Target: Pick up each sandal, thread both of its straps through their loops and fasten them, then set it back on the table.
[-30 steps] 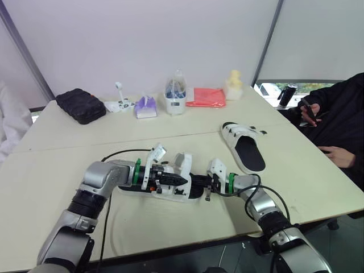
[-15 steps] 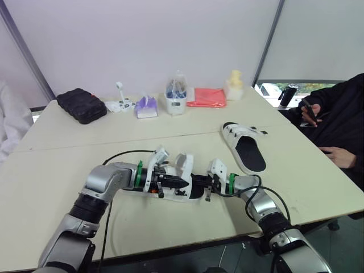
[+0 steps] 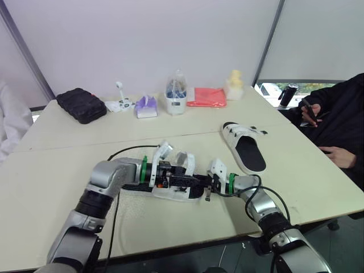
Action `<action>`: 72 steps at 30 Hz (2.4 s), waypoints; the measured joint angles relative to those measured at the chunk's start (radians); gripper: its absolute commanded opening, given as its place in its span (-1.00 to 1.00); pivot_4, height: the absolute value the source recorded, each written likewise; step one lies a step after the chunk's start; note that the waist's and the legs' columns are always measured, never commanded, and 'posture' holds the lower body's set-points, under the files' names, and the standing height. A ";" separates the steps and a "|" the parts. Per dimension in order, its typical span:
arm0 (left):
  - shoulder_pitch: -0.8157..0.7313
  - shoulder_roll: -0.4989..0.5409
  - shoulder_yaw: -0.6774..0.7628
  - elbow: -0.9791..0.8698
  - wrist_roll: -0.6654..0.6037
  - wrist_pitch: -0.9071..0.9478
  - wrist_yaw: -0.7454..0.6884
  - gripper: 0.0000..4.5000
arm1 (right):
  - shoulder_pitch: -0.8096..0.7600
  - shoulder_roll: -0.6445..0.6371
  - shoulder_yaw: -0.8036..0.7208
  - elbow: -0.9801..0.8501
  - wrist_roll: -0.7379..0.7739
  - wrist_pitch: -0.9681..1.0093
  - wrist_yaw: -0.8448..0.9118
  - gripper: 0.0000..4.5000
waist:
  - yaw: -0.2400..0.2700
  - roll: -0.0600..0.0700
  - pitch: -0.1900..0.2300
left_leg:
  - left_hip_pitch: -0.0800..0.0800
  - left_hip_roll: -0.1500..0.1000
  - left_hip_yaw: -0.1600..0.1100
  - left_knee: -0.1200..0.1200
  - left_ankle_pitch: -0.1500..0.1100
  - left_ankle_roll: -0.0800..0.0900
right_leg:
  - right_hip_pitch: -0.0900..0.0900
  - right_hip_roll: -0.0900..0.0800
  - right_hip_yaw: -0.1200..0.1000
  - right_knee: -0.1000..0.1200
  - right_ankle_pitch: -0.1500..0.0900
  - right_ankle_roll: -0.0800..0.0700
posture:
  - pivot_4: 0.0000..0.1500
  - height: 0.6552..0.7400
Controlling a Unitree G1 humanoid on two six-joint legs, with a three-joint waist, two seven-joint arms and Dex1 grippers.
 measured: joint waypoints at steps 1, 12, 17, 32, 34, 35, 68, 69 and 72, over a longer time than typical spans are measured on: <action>0.000 -0.003 -0.010 0.000 0.005 -0.005 0.004 0.67 | 0.000 0.002 0.000 0.000 0.000 0.000 0.000 -1.00 | -0.001 0.000 0.000 | 0.000 0.000 0.000 -0.001 0.000 0.000 | -0.001 0.000 0.000 0.000 0.000 0.000 | 1.00 1.00; 0.014 -0.016 -0.022 -0.003 0.047 -0.047 0.062 -0.98 | -0.001 0.002 0.000 0.000 0.000 0.000 0.000 -1.00 | 0.000 0.000 0.000 | -0.001 0.000 0.000 -0.001 0.000 0.000 | -0.002 0.001 0.000 0.000 0.001 0.001 | 1.00 1.00; -0.034 -0.087 0.129 0.013 -0.073 0.108 0.143 -0.98 | -0.002 0.004 0.000 0.000 0.000 0.000 0.000 -1.00 | -0.001 -0.001 0.000 | -0.001 0.000 0.000 -0.001 0.000 0.000 | -0.003 0.001 0.000 0.000 0.001 0.001 | 1.00 1.00; -0.018 -0.048 0.205 0.119 -0.156 0.240 0.162 -0.98 | -0.003 0.014 0.000 0.005 0.000 0.000 -0.003 -1.00 | -0.009 -0.001 0.000 | -0.001 0.000 0.000 -0.001 0.000 -0.001 | -0.004 0.002 0.000 0.001 0.001 0.001 | 1.00 1.00; -0.009 -0.030 0.187 0.107 -0.153 0.235 0.145 -0.98 | -0.003 0.016 0.000 0.005 0.000 0.000 -0.005 -1.00 | -0.011 -0.001 0.000 | -0.001 0.000 0.000 -0.002 0.000 -0.001 | -0.004 0.002 0.000 0.001 0.001 0.001 | 1.00 1.00; -0.003 -0.019 0.174 0.097 -0.150 0.228 0.136 -0.98 | -0.003 0.017 0.000 0.005 0.000 0.000 -0.006 -1.00 | -0.011 -0.001 0.000 | -0.001 0.000 0.000 -0.002 0.000 -0.001 | -0.004 0.002 0.000 0.001 0.001 0.001 | 1.00 1.00; 0.045 0.001 0.107 -0.018 -0.131 0.200 0.128 -0.98 | 0.000 0.021 0.000 0.005 0.000 -0.006 -0.014 -1.00 | -0.013 0.000 0.000 | -0.001 0.000 0.000 -0.002 0.000 -0.001 | -0.004 0.001 0.001 0.000 0.001 0.001 | 1.00 1.00; 0.047 0.001 0.107 -0.019 -0.131 0.199 0.128 -0.98 | 0.000 0.021 0.000 0.005 0.000 -0.006 -0.015 -1.00 | -0.013 0.000 0.000 | -0.001 0.000 0.000 -0.002 0.000 -0.001 | -0.004 0.001 0.001 0.000 0.001 0.001 | 1.00 1.00; 0.064 0.007 0.100 -0.035 -0.131 0.195 0.128 -0.98 | 0.000 0.021 0.000 0.006 0.000 -0.008 -0.014 -1.00 | -0.013 0.000 0.000 | -0.001 0.000 -0.001 -0.002 0.000 -0.001 | -0.004 0.001 0.001 0.000 0.000 0.001 | 1.00 1.00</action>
